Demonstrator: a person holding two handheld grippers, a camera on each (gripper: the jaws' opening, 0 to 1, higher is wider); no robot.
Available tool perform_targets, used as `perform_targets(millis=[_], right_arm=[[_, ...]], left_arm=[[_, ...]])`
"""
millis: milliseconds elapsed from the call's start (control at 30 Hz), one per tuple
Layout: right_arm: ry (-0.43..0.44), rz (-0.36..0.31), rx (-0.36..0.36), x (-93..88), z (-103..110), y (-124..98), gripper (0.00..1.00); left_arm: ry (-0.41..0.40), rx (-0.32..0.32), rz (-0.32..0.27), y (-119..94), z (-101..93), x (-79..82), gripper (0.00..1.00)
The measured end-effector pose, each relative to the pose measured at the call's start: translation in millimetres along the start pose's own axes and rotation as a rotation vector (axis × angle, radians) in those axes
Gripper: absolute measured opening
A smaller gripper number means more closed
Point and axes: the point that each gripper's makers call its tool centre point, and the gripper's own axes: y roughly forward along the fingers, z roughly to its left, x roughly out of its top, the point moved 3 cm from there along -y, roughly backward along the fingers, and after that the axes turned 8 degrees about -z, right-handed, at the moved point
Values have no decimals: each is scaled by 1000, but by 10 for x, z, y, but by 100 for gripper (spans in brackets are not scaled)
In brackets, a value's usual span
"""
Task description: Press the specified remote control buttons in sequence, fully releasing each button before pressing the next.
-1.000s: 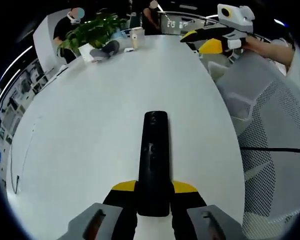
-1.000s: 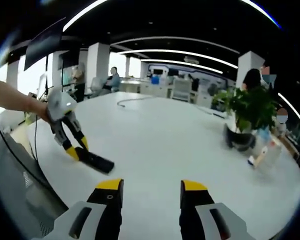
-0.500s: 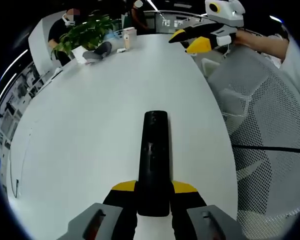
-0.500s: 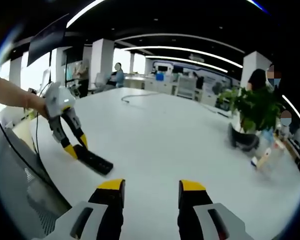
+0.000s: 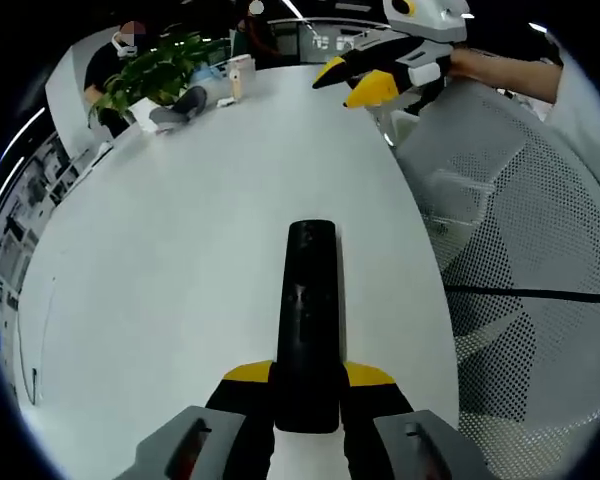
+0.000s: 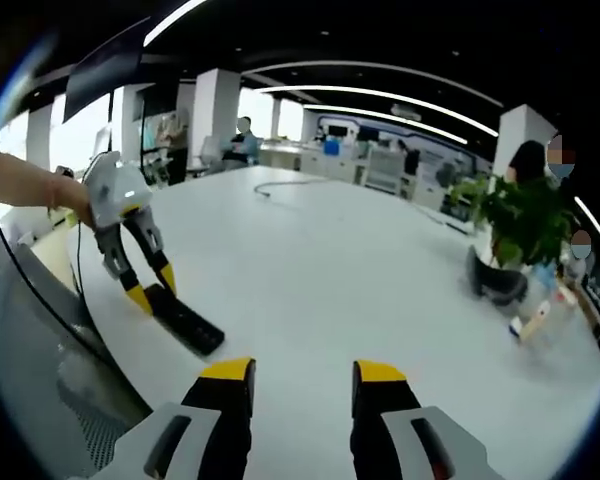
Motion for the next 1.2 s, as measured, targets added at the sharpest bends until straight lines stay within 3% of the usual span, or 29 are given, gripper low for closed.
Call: perform_targets(millis=[800, 1033, 1100, 1200], right_arm=[[-5, 28, 47, -31, 71, 29, 33], [-6, 28, 34, -23, 64, 18, 34], [-15, 40, 59, -23, 100, 27, 35], [126, 6, 202, 115, 327, 58, 40]], left_arm=[[7, -9, 58, 21, -305, 36, 23], [-30, 7, 4, 9, -336, 14, 23], [-38, 13, -9, 8, -345, 11, 23], [-42, 20, -23, 8, -358, 12, 23]])
